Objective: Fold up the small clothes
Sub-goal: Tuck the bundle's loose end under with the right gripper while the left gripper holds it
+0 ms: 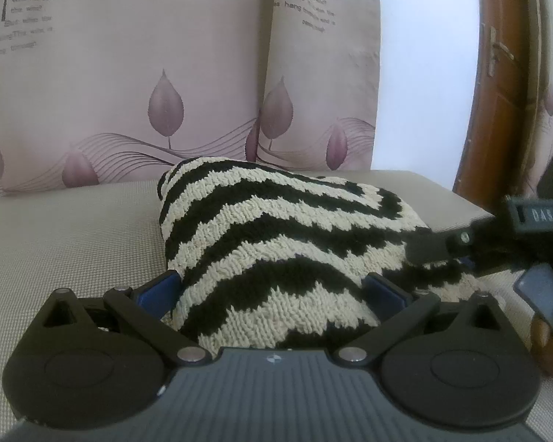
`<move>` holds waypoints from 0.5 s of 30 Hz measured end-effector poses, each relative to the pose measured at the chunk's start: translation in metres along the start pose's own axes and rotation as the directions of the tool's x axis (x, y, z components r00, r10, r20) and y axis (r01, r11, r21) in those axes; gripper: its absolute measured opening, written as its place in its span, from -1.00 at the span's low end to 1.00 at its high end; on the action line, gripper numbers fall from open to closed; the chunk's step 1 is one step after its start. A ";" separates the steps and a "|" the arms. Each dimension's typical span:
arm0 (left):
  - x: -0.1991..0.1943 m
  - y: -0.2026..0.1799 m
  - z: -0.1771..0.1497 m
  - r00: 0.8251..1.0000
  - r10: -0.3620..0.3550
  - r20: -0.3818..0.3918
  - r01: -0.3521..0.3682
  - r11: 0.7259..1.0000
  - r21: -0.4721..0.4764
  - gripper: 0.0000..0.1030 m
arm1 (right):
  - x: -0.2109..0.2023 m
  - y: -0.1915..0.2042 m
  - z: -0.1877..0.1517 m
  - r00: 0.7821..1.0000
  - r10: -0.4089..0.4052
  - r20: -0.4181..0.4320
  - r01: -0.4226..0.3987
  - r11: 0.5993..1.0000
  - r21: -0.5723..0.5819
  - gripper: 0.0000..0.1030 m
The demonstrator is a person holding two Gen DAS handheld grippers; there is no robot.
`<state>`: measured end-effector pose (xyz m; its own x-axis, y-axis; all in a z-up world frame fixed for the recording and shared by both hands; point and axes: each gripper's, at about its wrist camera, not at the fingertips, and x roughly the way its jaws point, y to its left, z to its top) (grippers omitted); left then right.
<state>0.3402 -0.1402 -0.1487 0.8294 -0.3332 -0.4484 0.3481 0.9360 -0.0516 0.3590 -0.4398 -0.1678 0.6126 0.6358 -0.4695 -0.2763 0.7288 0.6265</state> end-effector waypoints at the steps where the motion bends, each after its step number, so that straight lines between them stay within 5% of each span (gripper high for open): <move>1: 0.000 0.000 0.000 1.000 -0.001 -0.002 0.001 1.000 0.002 1.00 | 0.003 -0.003 0.002 1.000 0.021 -0.002 -0.021 1.000 0.022 1.00; 8: -0.007 0.010 0.007 0.998 -0.054 -0.017 0.054 0.998 0.016 1.00 | 0.010 -0.005 0.003 0.997 0.078 -0.007 -0.078 0.996 0.037 1.00; 15: -0.018 0.055 0.021 0.984 -0.176 0.000 0.174 0.970 -0.171 1.00 | 0.010 -0.008 0.003 0.995 0.103 0.000 -0.103 0.994 0.047 1.00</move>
<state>0.3536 -0.0849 -0.1250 0.7552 -0.4928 -0.4322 0.4067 0.8694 -0.2807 0.3692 -0.4399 -0.1754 0.5806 0.7075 -0.4028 -0.3026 0.6469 0.7000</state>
